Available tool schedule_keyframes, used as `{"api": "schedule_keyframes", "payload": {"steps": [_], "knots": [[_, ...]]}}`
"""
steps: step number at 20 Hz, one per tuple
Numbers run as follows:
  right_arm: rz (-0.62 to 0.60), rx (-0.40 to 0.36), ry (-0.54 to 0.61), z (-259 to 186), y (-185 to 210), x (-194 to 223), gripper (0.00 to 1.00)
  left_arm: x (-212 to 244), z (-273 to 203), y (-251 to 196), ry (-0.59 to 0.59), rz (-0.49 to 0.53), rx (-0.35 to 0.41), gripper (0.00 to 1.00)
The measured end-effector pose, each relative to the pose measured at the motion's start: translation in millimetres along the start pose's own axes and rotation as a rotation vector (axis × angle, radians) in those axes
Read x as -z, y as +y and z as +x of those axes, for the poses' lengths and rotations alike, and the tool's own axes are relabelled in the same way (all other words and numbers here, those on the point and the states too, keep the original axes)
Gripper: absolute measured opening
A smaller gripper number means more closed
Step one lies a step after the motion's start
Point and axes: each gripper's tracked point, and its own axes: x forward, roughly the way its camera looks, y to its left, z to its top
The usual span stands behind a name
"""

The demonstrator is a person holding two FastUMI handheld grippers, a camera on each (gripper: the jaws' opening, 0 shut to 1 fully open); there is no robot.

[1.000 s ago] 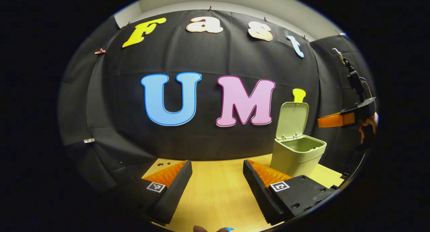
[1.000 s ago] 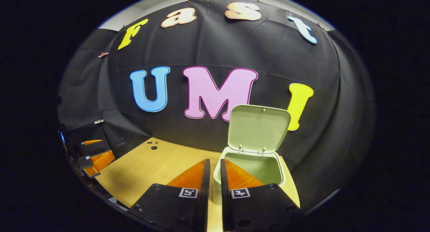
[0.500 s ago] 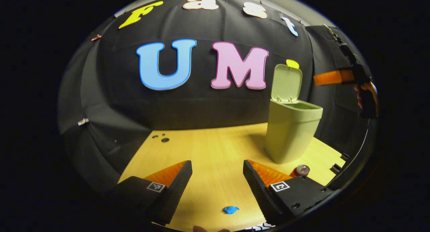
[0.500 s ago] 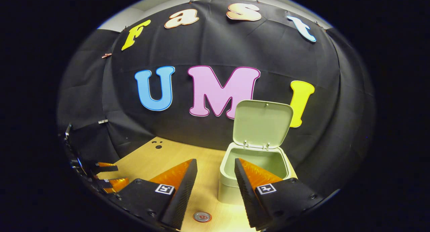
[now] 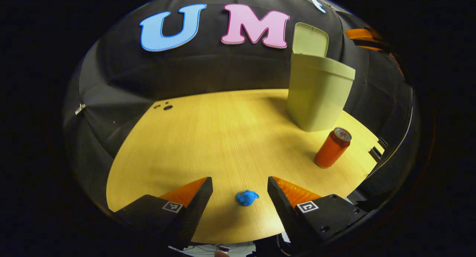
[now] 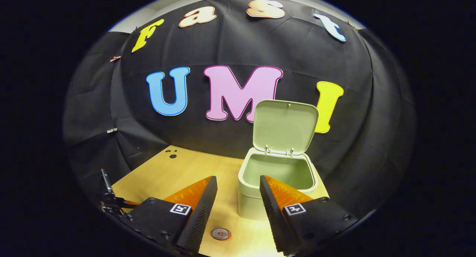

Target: Press the lid of the desktop garbage bin to open it, pick up the crumpled paper on the desktop and throw it into the bin, then pick up the pop can on the desktop and drop it into the bin, and finally close the garbage bin lid.

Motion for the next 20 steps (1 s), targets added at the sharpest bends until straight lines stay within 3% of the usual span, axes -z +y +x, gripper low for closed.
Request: {"api": "schedule_keyframes", "payload": {"steps": [3,10,18,19,20], "knots": [[-0.008,-0.002,0.038,-4,0,12,0.75,20,20,1,0.052,-0.031,-0.006,0.92],[-0.010,-0.010,0.092,-8,-1,27,0.75,46,47,-1,0.120,0.025,-0.016,0.86],[-0.015,-0.005,0.124,-8,-3,37,0.75,52,53,-1,0.148,0.030,0.001,0.53],[-0.011,-0.004,0.125,-9,-2,38,0.75,53,53,-3,0.149,0.027,0.008,0.46],[-0.009,-0.004,0.127,-8,-2,39,0.75,50,52,-3,0.147,0.022,0.010,0.46]]}}
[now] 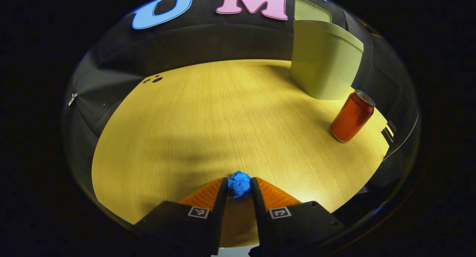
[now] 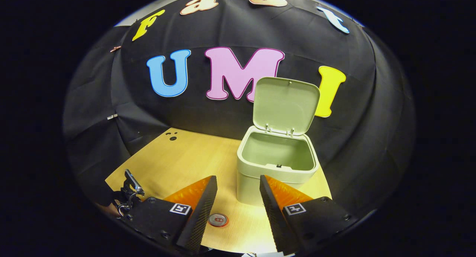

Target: Press the lid of the desktop garbage bin to open it, pick up the crumpled paper on the desktop and throw it into the bin, then pick up the pop can on the desktop and drop it into the bin, and finally close the garbage bin lid.

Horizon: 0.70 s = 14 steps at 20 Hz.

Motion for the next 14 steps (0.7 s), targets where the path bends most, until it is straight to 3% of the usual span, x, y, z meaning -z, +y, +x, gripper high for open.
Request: {"api": "schedule_keyframes", "payload": {"steps": [1,7,14], "knots": [[0.001,0.000,0.000,0,0,1,0.75,-4,-2,1,-0.009,-0.003,0.001,0.40],[0.004,-0.001,0.016,-2,-1,8,0.75,-61,-25,-4,-0.119,-0.016,0.012,0.40],[0.058,-0.023,0.094,1,1,54,0.76,-194,-69,-51,-0.339,0.001,0.129,0.39]]}}
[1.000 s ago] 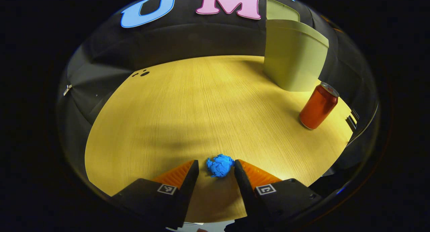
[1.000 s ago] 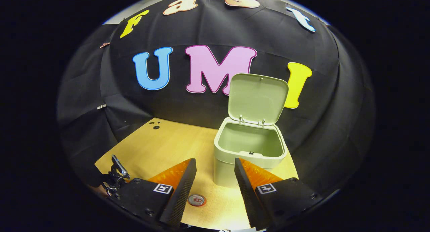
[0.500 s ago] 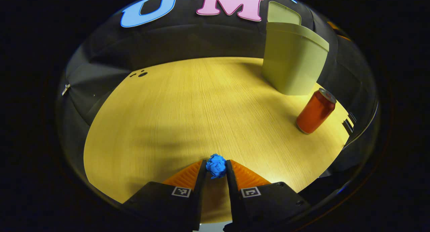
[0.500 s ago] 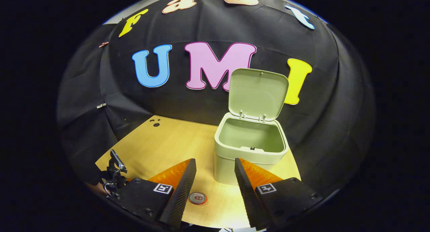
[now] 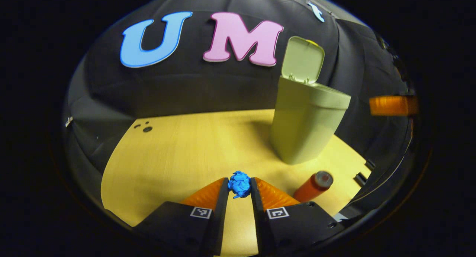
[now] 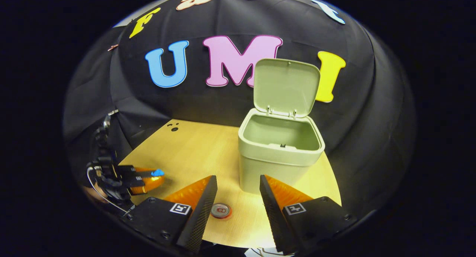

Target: Press the lid of the desktop garbage bin to open it, pick up the crumpled paper on the desktop and throw it into the bin, then pick up the pop can on the desktop and drop it into the bin, and finally close the garbage bin lid.

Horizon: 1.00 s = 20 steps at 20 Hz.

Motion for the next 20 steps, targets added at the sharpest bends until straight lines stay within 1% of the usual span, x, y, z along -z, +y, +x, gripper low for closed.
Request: {"api": "schedule_keyframes", "payload": {"steps": [3,4,5,8,12,13,15,20], "knots": [[0.043,0.017,0.006,-2,-4,16,0.76,-59,4,-34,-0.096,-0.008,0.091,0.39],[0.048,0.023,0.007,-3,-6,20,0.76,-78,4,-45,-0.125,0.001,0.120,0.39],[0.051,0.030,0.009,-4,-8,24,0.76,-92,4,-53,-0.146,0.014,0.141,0.41],[0.046,0.059,0.016,-9,-17,34,0.76,-131,5,-82,-0.204,0.059,0.206,0.39],[0.063,0.086,0.026,-15,-26,47,0.76,-167,14,-117,-0.273,0.141,0.276,0.39],[0.070,0.093,0.031,-17,-29,51,0.76,-177,21,-130,-0.293,0.161,0.304,0.39],[0.074,0.103,0.038,-15,-34,51,0.76,-189,28,-143,-0.317,0.167,0.336,0.39],[0.085,0.108,0.047,-16,-42,50,0.76,-213,60,-167,-0.352,0.219,0.364,0.39]]}}
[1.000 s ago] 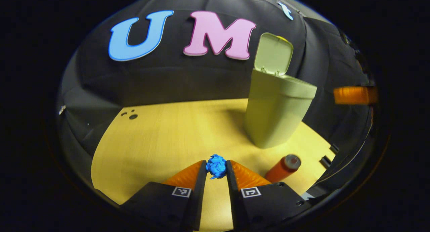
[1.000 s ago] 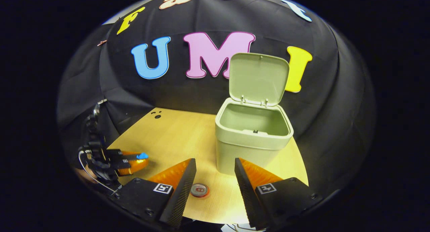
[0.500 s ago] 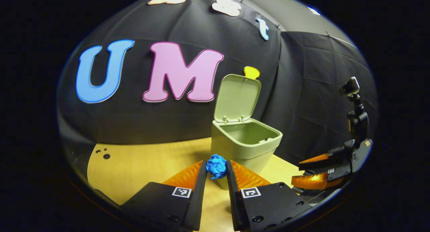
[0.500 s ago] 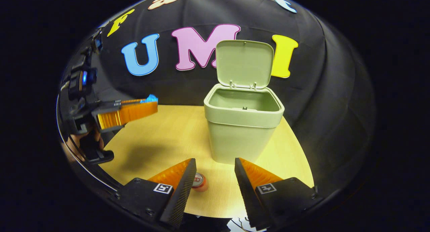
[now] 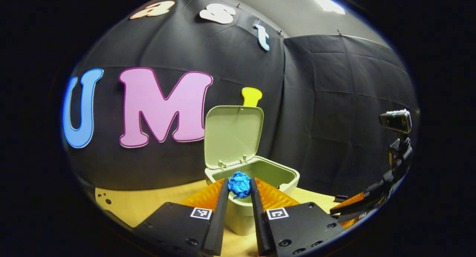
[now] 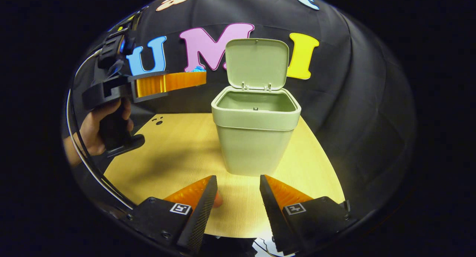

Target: Press the lid of the desktop garbage bin to open it, pick up the crumpled paper on the desktop and throw it into the bin, then pick up the pop can on the desktop and drop it into the bin, and finally close the garbage bin lid.

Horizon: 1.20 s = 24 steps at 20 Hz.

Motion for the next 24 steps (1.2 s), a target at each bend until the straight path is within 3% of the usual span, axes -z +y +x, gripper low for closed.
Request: {"api": "schedule_keyframes", "payload": {"steps": [7,12,16,21,24], "knots": [[0.032,-0.008,0.030,9,-16,3,0.73,29,59,-7,0.082,0.008,0.038,0.39],[0.052,-0.008,0.040,15,-27,2,0.74,40,70,-12,0.125,0.028,0.050,0.39],[0.063,-0.011,0.045,16,-27,3,0.73,42,74,-13,0.141,0.033,0.049,0.49],[0.069,-0.017,0.053,19,-27,6,0.74,43,74,-14,0.151,0.036,0.057,0.54],[0.074,-0.021,0.049,19,-26,6,0.74,44,72,-10,0.148,0.038,0.044,0.69]]}}
